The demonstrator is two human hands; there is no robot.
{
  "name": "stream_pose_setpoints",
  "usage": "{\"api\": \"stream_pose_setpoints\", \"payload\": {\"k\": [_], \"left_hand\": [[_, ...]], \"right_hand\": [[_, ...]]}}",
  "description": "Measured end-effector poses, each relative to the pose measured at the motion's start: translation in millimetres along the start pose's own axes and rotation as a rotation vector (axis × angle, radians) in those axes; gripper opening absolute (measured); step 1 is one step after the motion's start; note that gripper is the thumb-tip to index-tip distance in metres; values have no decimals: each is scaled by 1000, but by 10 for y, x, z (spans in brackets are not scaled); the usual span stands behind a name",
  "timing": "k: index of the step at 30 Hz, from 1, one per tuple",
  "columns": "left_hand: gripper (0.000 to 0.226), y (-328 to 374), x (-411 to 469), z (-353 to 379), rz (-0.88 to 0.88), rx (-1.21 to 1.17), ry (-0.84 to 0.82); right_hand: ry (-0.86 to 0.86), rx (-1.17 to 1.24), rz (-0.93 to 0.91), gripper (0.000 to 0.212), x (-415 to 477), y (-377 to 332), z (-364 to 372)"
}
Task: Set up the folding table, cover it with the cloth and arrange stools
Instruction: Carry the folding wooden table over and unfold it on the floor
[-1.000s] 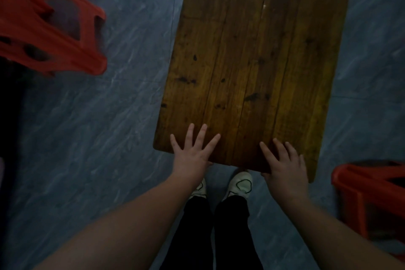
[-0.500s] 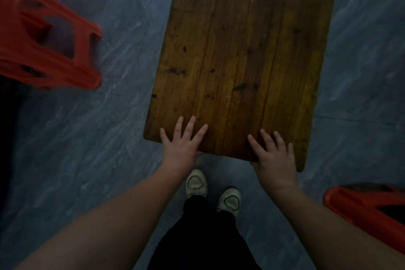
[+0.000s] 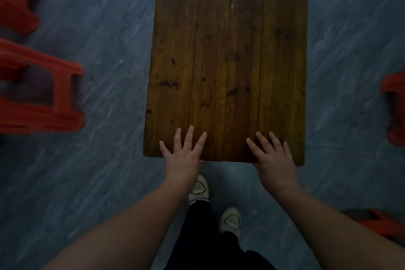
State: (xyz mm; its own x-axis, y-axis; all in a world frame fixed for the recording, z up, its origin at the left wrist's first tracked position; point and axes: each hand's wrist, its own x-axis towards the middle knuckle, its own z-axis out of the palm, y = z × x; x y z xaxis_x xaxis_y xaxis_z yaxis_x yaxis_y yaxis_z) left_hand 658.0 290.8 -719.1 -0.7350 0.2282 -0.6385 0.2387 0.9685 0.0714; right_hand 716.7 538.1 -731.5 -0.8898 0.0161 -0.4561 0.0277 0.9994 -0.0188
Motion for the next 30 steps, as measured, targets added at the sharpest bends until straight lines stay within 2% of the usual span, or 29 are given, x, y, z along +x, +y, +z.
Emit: {"api": "stream_pose_setpoints", "payload": {"k": [9, 18, 24, 30], "left_hand": [[79, -7, 767, -554, 14, 14, 17], [79, 1, 1356, -1153, -36, -4, 15], [76, -2, 1655, -1382, -28, 4, 25], [77, 24, 1838, -1518, -21, -9, 30]], "right_hand": [[87, -11, -52, 77, 873, 255, -367], [36, 35, -61, 72, 1601, 387, -840], [105, 43, -80, 72, 1934, 477, -926], [84, 33, -58, 69, 2129, 519, -1039]]}}
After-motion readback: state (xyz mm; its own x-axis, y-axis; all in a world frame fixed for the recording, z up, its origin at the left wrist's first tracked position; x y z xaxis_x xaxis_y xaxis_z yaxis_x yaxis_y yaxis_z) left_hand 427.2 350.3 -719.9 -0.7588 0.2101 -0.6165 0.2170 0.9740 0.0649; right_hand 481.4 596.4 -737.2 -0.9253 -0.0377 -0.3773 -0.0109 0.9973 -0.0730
